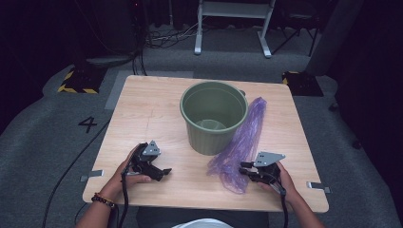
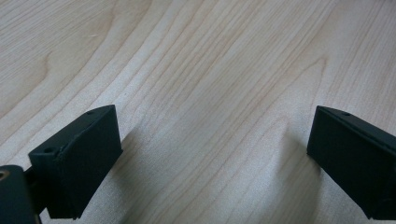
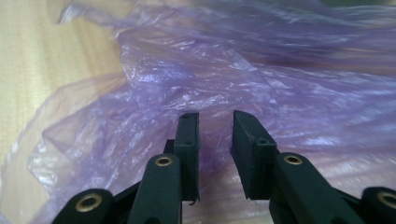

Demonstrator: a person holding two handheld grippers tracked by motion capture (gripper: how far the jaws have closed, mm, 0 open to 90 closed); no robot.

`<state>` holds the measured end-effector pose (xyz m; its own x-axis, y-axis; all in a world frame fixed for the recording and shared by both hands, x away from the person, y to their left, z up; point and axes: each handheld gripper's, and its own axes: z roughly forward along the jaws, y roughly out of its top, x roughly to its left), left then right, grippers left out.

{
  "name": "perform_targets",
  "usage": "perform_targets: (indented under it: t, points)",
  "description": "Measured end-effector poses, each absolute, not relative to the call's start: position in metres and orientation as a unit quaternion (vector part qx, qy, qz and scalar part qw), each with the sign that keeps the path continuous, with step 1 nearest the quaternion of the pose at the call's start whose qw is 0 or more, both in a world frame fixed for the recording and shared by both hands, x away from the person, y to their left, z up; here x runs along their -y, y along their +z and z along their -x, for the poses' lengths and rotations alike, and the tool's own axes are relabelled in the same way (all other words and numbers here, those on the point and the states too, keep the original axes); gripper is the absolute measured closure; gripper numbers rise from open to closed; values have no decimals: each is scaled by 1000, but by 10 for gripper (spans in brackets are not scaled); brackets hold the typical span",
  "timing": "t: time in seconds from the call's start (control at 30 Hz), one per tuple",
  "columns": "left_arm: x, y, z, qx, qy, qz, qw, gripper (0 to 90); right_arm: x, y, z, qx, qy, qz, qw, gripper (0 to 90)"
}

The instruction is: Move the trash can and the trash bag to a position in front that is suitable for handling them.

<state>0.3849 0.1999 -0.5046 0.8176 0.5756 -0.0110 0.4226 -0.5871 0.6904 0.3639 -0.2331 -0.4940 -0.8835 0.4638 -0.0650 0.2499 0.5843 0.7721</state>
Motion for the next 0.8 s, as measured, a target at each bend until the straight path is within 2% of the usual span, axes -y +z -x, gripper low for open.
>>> perform_targets:
  t: [0.33,0.43,0.47,0.5,0.53,0.57,0.6,0.63,0.67,0.7,0.8]
  points:
    - [-200,-505,-385,-282,108,-884,356,27,201,-499,-364,-890,398,-189,115,687]
    - [-200,-505,-385,-282,108,-885,355,27,188,-500,-363,-889,399,-188,120,588]
    - [-200,-505,-385,-282,108,-885,355,27,188,-500,-363,-889,399,-188,120,588]
    - [-200,-505,-385,-282,108,-884,356,27,181,-500,-363,-888,398,-196,123,499]
    - [-200,-505,-385,-282,108,-884,356,27,181,-500,-363,-888,398,-196,123,499]
    - [-200,-505,-385,-282,108,-884,356,27,177,-499,-362,-886,401,-195,125,437]
    - [-200,-505,-385,-282,108,-884,356,27,177,-499,-362,-886,401,-195,125,437]
    - [-200,-505,-385,-282,108,-884,356,27,177,-495,-359,-881,414,-193,124,376]
    - [-200,-505,-385,-282,108,-884,356,27,177,-495,-359,-881,414,-193,124,376]
    - [-200,-505,-385,-282,108,-884,356,27,181,-488,-355,-876,425,-189,124,333]
    - [-200,-505,-385,-282,108,-884,356,27,188,-480,-350,-871,435,-186,133,320]
